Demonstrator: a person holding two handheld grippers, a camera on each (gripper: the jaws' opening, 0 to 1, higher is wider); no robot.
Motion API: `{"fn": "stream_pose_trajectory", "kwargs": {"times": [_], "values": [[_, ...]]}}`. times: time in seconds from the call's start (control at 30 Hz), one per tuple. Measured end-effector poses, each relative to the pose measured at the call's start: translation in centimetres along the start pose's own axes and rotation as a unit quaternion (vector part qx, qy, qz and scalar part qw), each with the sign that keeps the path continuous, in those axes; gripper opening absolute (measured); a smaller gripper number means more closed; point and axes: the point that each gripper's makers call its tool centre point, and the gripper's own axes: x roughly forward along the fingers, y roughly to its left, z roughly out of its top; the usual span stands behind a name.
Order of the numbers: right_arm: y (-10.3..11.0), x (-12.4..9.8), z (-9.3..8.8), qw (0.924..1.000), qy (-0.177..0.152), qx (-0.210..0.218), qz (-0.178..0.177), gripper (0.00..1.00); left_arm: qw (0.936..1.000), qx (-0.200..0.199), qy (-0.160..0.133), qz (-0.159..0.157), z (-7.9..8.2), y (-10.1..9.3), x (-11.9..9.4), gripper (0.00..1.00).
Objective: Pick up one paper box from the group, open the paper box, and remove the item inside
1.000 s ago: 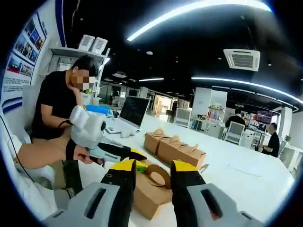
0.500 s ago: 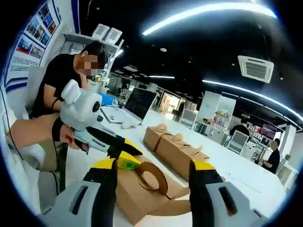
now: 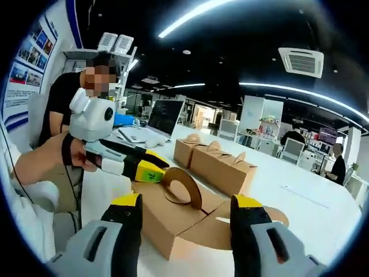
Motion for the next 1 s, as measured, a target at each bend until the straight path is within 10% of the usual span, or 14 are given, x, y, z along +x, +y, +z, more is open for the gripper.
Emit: {"fn": "stream_pose_trajectory", "kwargs": {"times": [0.47, 1.0], "values": [[0.9, -0.3, -1.5, 0.9936, -0.003, 0.113, 0.001, 0.55, 0.9908, -0.132, 0.01, -0.03, -1.0, -0.5, -0.3, 0.22], [2.1, 0.0, -1.8, 0.9794, -0.005, 0.202, -0.003, 0.46, 0.9517, -0.294, -0.008, -0.089, -1.0, 0.5, 1.3, 0.23]]}}
